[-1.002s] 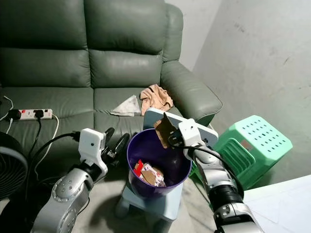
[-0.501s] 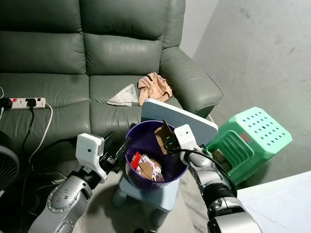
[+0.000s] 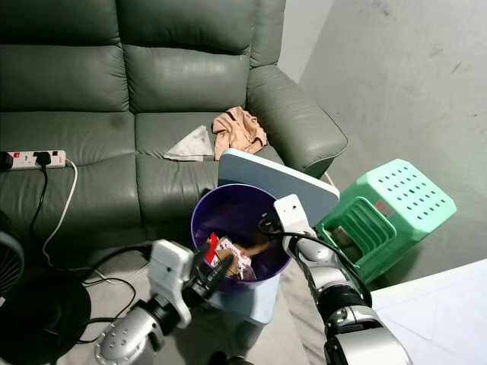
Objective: Picking trash to rubbish bin
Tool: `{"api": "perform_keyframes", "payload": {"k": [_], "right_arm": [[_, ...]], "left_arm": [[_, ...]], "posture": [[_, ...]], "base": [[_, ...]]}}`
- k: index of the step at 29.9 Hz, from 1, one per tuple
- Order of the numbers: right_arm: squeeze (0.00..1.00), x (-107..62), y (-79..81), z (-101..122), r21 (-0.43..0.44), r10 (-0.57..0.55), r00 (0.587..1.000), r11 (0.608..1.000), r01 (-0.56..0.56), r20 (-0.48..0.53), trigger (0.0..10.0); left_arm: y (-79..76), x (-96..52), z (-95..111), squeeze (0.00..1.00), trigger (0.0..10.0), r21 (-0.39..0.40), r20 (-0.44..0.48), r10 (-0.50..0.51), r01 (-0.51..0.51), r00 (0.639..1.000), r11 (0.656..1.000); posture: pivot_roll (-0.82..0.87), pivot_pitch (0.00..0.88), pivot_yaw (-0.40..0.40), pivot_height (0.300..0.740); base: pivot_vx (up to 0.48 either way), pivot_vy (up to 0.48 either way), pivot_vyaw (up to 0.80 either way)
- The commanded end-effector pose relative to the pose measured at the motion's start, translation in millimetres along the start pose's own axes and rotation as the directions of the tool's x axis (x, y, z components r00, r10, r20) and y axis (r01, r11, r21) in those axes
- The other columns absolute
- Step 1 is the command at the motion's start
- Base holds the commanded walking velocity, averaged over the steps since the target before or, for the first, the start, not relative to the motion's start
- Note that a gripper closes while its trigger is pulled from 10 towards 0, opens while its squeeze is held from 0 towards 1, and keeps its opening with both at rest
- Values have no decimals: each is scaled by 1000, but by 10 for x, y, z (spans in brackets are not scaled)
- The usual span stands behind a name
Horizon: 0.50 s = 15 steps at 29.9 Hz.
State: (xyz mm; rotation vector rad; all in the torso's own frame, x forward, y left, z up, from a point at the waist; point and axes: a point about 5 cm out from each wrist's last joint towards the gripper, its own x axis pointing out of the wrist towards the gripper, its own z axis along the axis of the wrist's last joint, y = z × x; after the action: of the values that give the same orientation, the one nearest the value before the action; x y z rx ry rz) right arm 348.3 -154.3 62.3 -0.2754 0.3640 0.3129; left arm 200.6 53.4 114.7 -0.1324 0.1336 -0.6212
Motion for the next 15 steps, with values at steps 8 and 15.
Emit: {"api": "perform_keyframes", "payload": {"k": [8, 15], "right_arm": [[1000, -35, -60, -18, 5, 48, 999, 999, -48, 25, 10000], [0, -83, -64, 109, 72, 131, 975, 987, -146, 178, 10000]], "left_arm": [[63, 61, 143, 0, 10000, 20, 54, 11, -13, 998, 1000], [173, 123, 176, 0, 10000, 25, 85, 64, -67, 994, 997]], "posture": [[72, 180, -230, 740], [72, 146, -231, 740]], "base": [[0, 0, 0], [0, 0, 0]]}}
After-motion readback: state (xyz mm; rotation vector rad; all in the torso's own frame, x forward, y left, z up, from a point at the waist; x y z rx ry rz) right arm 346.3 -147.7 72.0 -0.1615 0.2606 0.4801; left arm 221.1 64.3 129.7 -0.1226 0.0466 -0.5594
